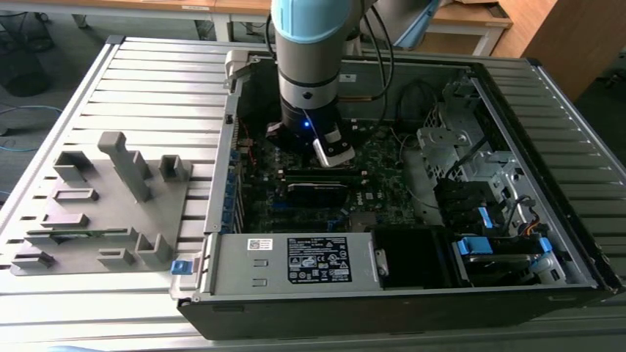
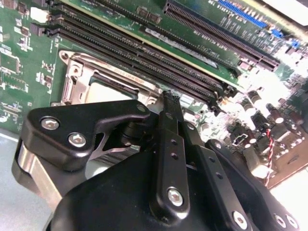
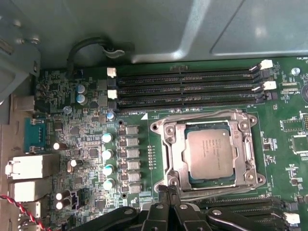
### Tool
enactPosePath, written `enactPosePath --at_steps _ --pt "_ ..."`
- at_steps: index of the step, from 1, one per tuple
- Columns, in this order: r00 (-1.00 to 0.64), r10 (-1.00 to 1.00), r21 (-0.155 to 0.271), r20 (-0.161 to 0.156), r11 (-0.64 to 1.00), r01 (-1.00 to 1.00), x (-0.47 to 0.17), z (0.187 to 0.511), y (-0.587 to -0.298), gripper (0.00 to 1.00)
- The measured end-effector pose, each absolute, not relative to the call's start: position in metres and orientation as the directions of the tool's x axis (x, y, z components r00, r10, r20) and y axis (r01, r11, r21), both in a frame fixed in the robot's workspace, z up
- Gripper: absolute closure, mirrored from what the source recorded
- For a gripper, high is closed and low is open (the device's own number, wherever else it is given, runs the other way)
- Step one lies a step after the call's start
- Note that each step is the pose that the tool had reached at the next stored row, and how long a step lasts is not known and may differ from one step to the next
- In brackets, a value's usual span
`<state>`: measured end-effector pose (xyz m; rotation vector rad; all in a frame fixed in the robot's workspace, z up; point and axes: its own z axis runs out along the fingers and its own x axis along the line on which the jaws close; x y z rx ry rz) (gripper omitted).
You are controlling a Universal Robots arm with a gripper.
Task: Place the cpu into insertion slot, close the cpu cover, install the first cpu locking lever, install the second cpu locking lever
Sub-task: 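Install the second cpu locking lever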
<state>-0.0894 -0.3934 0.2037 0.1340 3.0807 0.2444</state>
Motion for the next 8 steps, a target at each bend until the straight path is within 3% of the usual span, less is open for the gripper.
enactPosePath --at_steps 8 --pt "-0.995 0.091 0.179 -0.040 0.980 0.082 -0.0900 0.1995 -0.3961 0.89"
